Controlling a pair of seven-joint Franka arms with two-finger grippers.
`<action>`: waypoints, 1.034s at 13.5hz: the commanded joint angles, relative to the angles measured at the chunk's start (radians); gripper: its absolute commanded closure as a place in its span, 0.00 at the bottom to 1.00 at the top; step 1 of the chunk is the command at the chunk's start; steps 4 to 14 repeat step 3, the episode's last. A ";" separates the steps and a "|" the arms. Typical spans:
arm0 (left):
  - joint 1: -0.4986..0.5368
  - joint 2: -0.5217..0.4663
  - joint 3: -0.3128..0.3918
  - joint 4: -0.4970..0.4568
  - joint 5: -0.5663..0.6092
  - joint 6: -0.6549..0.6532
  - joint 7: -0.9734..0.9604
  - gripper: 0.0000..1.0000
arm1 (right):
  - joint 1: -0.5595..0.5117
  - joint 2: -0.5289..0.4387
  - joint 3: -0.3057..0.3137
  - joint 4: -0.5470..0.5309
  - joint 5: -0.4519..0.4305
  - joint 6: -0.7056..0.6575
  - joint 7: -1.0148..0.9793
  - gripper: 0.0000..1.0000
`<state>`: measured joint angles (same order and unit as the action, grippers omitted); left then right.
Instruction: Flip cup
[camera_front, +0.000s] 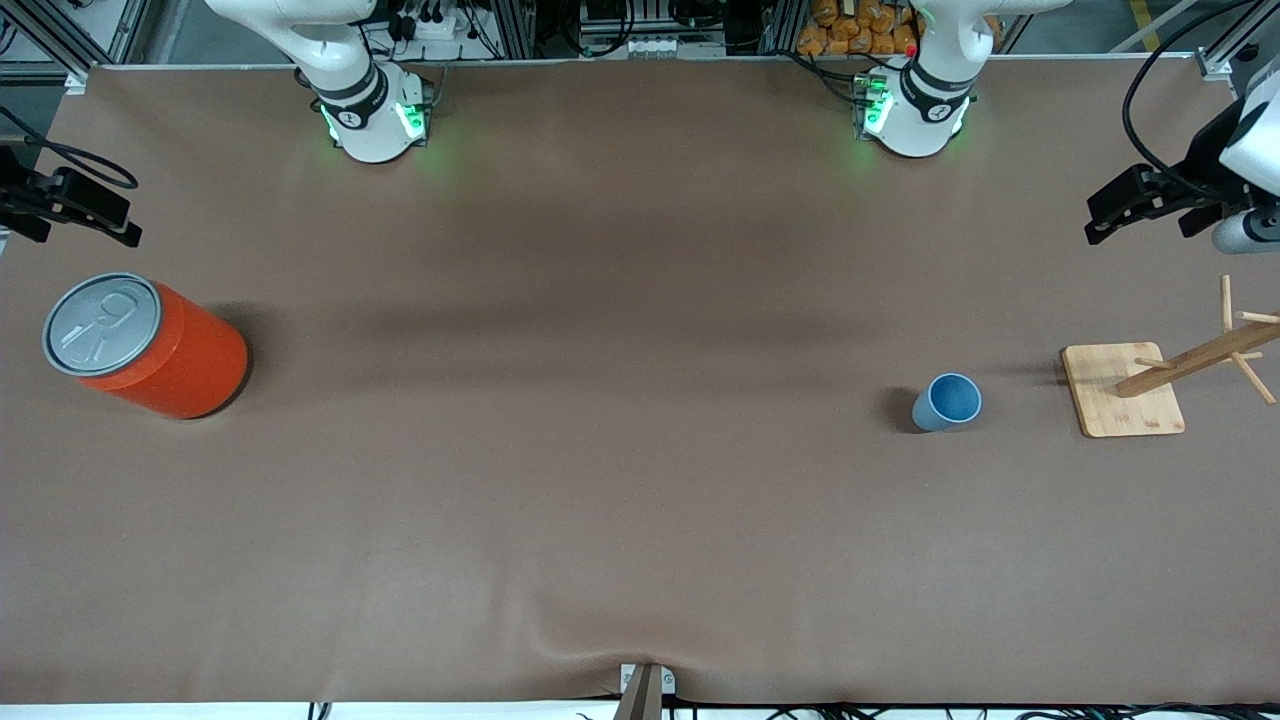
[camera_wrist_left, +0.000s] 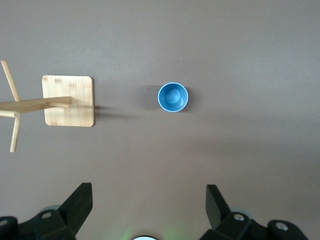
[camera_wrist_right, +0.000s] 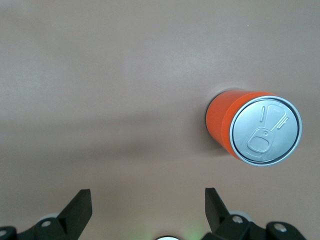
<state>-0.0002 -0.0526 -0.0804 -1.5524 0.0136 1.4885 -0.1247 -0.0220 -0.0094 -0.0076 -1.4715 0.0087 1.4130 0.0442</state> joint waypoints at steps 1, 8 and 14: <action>-0.009 -0.009 0.028 0.015 -0.003 -0.019 0.092 0.00 | 0.008 -0.007 -0.005 0.002 0.005 0.001 0.017 0.00; -0.009 -0.013 0.036 0.015 0.002 -0.019 0.096 0.00 | 0.008 -0.007 -0.003 0.002 0.005 -0.002 0.005 0.00; -0.009 -0.013 0.036 0.015 0.002 -0.019 0.096 0.00 | 0.008 -0.007 -0.003 0.002 0.005 -0.002 0.005 0.00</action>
